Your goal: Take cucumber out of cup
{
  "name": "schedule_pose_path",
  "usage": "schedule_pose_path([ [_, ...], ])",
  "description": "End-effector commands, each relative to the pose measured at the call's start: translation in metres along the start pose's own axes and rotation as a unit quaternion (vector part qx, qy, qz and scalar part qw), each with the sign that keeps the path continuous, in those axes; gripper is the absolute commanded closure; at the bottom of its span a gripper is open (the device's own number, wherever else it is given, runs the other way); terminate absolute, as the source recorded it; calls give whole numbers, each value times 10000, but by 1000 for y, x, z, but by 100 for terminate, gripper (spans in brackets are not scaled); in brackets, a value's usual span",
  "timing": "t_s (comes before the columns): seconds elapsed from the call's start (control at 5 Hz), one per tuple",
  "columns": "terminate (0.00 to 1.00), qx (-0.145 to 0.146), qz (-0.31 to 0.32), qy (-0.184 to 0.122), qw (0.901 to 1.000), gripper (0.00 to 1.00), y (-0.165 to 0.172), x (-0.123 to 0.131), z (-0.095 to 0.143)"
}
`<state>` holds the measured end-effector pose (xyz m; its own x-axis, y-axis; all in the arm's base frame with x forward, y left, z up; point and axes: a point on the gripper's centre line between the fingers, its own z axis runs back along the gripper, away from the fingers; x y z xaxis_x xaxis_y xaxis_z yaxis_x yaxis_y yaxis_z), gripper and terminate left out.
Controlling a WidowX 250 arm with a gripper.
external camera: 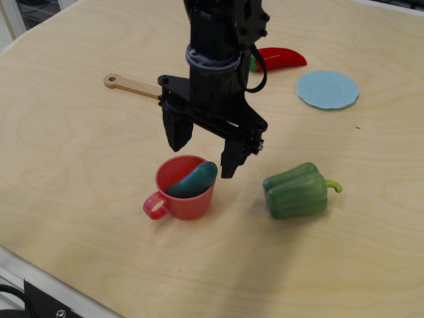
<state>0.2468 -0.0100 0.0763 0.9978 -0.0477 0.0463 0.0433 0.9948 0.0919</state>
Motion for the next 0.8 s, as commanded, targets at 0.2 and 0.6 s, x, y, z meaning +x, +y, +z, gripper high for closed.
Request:
schedule_pose_path([
  [0.2, 0, 234, 142, 212, 9994, 0, 3, 3, -16],
  [0.6, 0, 167, 204, 195, 9995, 0, 3, 2, -16],
])
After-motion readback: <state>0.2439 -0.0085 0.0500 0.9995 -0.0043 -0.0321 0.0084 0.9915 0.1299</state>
